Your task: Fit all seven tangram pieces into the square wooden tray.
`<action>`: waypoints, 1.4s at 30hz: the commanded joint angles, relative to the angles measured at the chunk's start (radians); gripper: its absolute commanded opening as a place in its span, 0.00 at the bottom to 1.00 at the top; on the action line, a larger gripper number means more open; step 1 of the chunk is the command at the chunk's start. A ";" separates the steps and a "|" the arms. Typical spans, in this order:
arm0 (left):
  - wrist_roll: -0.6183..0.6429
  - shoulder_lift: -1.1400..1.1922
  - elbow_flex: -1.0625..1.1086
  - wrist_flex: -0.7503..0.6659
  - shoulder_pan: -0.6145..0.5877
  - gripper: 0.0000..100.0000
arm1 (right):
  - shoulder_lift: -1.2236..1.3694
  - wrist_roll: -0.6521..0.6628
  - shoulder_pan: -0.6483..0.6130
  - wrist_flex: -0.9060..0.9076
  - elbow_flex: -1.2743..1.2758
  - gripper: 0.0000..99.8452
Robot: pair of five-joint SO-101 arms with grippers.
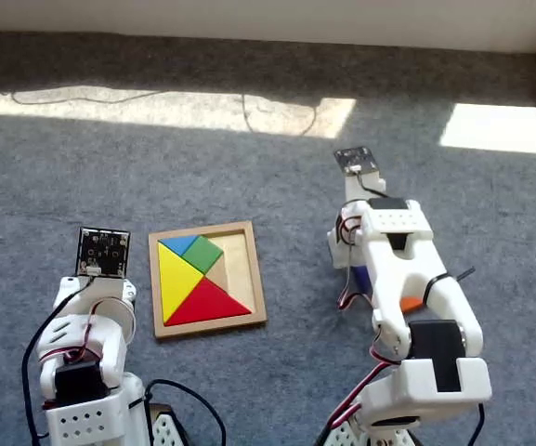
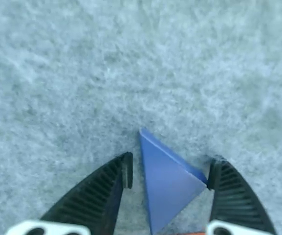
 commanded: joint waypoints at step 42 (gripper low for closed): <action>-0.005 -0.041 -0.045 -0.002 -0.012 0.01 | -0.007 -0.025 0.001 0.117 0.007 0.25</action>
